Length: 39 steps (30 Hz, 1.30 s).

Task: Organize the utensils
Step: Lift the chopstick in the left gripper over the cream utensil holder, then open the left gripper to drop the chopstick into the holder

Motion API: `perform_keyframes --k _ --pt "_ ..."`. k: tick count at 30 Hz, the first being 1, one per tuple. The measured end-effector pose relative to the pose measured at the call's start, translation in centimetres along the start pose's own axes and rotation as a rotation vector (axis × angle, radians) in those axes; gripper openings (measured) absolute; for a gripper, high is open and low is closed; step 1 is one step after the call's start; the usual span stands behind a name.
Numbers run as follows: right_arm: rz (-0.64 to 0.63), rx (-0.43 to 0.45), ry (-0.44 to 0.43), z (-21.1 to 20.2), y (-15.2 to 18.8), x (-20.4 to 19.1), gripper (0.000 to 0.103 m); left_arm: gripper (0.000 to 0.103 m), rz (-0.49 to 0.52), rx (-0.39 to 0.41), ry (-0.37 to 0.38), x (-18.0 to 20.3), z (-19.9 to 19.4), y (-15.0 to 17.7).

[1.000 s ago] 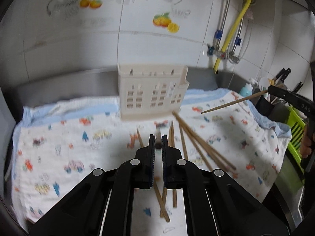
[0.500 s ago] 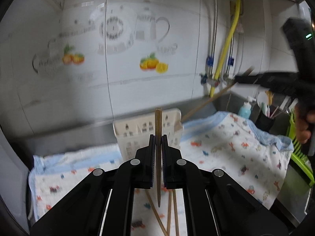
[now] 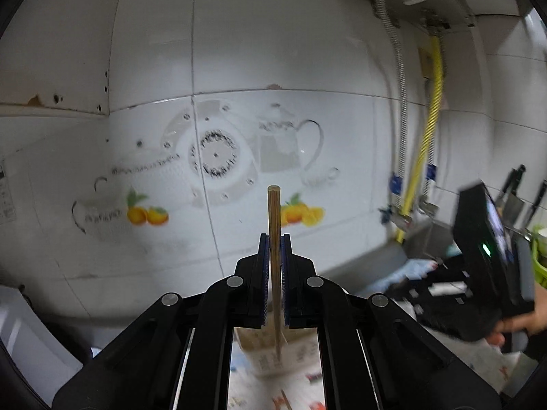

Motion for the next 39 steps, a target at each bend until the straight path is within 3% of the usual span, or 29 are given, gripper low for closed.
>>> perform_keyframes --k 10,18,22,27,30,32,35,39 --pt "-0.005 -0.012 0.000 1.1 0.2 0.7 0.007 0.005 -0.102 -0.055 -0.025 -1.8 6.0 0.3" --pt "0.004 0.025 0.006 0.5 0.5 1.2 0.008 0.006 -0.107 -0.152 -0.028 -1.9 8.9 3.7" --pt "0.003 0.073 0.024 -0.9 0.5 1.1 0.023 0.006 -0.120 -0.198 -0.034 -2.4 9.9 5.0" --pt "0.016 0.144 0.024 -3.5 1.3 0.7 0.030 0.008 -0.124 -0.199 -0.032 -2.7 9.2 5.0" --pt "0.014 0.185 0.040 -5.2 2.5 0.1 0.042 0.009 -0.123 -0.192 -0.024 -2.8 8.0 4.8" --pt "0.005 0.210 0.059 -6.2 3.7 -0.4 0.042 0.012 -0.121 -0.186 -0.037 -3.0 6.9 4.8" --pt "0.001 0.220 0.056 -7.1 5.7 -1.4 0.043 0.025 -0.122 -0.183 -0.035 -3.1 4.8 5.5" --pt "0.012 0.219 0.055 -7.2 9.0 -2.5 0.043 0.026 -0.111 -0.206 -0.026 -3.0 1.5 7.9"
Point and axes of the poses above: each gripper's, at about its wrist camera, not at the fingertips, and z roughly the way its jaws point, x to its right, y to its underside, the point moved 5 cm from there along z, roughly the way its jaws point, and after that the axes turned 15 degrees about -y, right-handed, at the moved point
